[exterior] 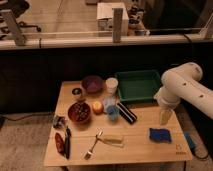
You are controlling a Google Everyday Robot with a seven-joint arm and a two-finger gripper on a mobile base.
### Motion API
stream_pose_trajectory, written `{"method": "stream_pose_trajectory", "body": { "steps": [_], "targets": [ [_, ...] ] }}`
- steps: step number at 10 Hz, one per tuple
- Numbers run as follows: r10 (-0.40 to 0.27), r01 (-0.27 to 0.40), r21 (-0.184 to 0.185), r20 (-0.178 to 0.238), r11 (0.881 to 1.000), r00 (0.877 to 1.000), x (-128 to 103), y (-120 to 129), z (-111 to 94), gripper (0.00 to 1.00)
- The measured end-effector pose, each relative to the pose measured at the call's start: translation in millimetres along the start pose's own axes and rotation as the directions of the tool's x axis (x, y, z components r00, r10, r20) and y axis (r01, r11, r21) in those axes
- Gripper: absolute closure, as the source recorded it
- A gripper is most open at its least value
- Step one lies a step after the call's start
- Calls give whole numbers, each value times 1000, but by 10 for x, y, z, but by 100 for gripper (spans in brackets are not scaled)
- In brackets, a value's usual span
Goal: Place sponge in tray
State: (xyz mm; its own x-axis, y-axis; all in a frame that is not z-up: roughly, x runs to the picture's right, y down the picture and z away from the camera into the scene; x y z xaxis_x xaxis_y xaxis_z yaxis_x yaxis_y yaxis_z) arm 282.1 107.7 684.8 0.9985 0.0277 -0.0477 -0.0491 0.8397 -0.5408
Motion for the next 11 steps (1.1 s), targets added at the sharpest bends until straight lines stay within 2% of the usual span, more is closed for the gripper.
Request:
{"method": "stream_pose_trajectory", "body": {
  "steps": [2,5,9,10,11],
  "targets": [
    [-34,34,0,0,999,999,-120,46,66,20],
    [-93,93,1,2,996,996,-515,103,174,20],
    [-141,141,10,11,990,990,-687,70,235,20],
    [-157,157,10,14,988,987,-810,64,236,20],
    [-188,188,14,15,982,982,-1053,60,249,20]
  ]
}}
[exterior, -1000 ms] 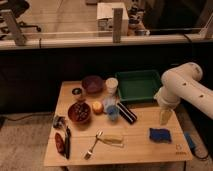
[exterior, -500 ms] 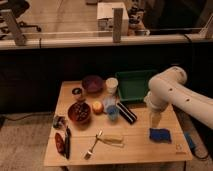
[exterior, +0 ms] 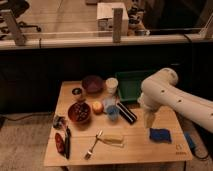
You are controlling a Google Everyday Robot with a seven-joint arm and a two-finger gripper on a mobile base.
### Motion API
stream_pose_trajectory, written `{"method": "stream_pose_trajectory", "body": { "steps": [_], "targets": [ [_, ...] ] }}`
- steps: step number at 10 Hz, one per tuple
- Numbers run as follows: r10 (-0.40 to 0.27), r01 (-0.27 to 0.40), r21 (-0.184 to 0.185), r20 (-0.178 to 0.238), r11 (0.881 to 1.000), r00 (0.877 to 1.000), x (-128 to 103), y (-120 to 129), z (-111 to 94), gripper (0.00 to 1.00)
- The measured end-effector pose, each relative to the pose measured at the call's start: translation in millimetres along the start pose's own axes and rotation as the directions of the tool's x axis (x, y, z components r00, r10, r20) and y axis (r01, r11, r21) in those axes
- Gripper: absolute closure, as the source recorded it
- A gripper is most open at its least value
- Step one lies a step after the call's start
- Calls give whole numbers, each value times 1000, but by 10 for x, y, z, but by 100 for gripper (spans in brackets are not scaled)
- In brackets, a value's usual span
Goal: Place sponge in tray
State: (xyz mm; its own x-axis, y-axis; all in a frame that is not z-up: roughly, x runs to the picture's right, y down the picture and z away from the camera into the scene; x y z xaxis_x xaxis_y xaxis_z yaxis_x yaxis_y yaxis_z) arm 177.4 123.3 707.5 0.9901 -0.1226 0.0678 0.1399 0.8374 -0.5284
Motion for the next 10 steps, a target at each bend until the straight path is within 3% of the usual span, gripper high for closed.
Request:
{"method": "stream_pose_trajectory", "body": {
  "steps": [6,8,10],
  "targets": [
    [-100,100,14,17,995,995,-425,-123,71,20],
    [-79,79,4,12,997,997,-395,-117,97,20],
    [-46,46,-9,9,999,999,-210,-66,144,20]
  ]
}}
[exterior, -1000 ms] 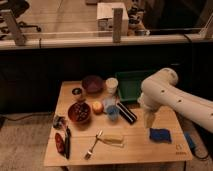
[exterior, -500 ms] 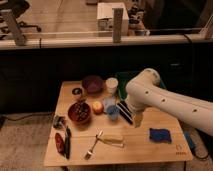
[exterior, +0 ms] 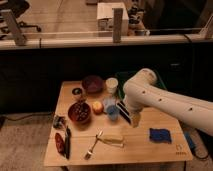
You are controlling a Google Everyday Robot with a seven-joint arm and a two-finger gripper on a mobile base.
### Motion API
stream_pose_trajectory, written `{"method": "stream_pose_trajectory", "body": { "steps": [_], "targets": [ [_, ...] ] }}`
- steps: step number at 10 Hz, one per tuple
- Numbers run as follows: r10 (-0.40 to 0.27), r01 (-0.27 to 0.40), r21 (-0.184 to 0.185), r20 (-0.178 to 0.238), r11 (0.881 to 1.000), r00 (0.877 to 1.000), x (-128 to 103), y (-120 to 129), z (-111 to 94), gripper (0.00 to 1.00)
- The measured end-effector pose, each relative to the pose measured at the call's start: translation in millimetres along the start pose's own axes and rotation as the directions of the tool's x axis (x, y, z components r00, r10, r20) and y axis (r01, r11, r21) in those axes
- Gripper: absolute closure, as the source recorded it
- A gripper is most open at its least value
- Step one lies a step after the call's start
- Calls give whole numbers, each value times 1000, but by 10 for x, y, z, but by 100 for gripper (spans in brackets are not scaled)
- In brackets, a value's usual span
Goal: Place sponge in tray
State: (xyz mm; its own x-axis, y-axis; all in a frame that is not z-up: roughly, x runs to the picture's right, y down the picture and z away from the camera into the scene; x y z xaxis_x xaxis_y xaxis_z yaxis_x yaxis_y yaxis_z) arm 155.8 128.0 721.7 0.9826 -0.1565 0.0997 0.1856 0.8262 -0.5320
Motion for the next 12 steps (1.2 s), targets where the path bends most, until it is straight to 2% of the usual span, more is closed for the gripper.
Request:
{"method": "stream_pose_trajectory", "body": {
  "steps": [1,4,7,10,11,12],
  "targets": [
    [24,-25,-17,-7,1000,1000,234,83,51,20],
    [96,-96,-50,-16,994,995,670,239,171,20],
    [145,-146,-88,-20,985,989,943,414,345,20],
    [176,-177,-123,-16,976,984,1076,600,574,20],
    [194,-193,-142,-12,971,981,1139,704,711,20],
    [200,-199,-146,-8,969,980,1156,735,760,20]
  ]
}}
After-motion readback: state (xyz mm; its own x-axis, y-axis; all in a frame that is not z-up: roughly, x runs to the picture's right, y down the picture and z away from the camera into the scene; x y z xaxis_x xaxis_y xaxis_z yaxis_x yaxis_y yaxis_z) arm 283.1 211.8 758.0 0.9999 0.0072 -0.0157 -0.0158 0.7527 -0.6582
